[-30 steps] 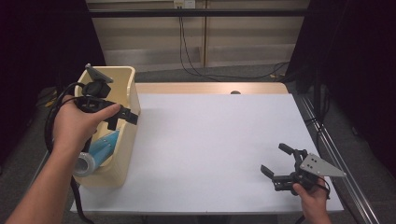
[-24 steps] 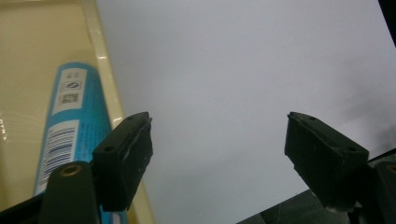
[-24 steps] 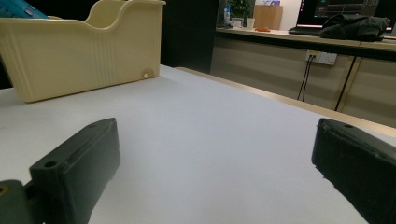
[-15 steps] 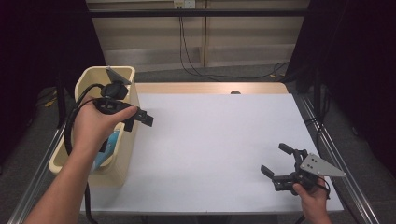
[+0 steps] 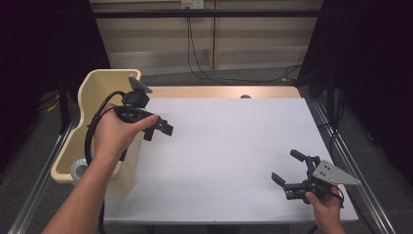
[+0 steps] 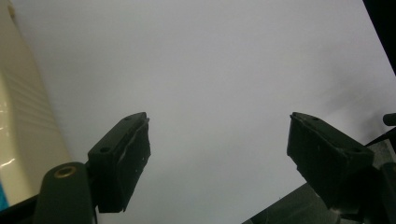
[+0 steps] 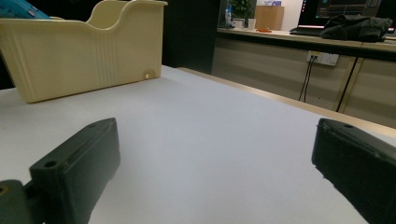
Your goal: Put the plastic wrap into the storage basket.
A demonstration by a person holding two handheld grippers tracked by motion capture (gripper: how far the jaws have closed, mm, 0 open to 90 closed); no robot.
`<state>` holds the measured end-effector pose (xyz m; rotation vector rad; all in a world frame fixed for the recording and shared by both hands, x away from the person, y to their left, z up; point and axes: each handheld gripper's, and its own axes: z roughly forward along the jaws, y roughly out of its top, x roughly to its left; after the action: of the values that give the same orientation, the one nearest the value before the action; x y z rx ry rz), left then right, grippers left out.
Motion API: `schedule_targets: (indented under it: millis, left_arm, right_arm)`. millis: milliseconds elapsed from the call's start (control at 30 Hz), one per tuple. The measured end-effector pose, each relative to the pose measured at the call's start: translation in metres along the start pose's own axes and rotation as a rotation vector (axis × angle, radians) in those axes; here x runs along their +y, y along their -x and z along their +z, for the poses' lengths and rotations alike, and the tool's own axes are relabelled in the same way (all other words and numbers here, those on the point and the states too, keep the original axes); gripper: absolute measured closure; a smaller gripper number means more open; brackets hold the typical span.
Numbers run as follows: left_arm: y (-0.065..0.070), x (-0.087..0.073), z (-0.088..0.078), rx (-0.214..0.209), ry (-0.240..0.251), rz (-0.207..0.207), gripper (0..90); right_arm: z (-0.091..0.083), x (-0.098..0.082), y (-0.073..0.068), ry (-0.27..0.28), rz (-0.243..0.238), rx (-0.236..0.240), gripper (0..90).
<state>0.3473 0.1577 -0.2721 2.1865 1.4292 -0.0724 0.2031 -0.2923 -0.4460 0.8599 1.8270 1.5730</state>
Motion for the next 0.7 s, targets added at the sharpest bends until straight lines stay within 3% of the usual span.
schedule_targets:
  millis: [700]
  left_arm:
    - [0.012,-0.006,0.051,-0.035,-0.071,0.025,20.9]
  right_arm:
    - [0.0,0.0,0.0,-0.001,0.001,0.001,0.7]
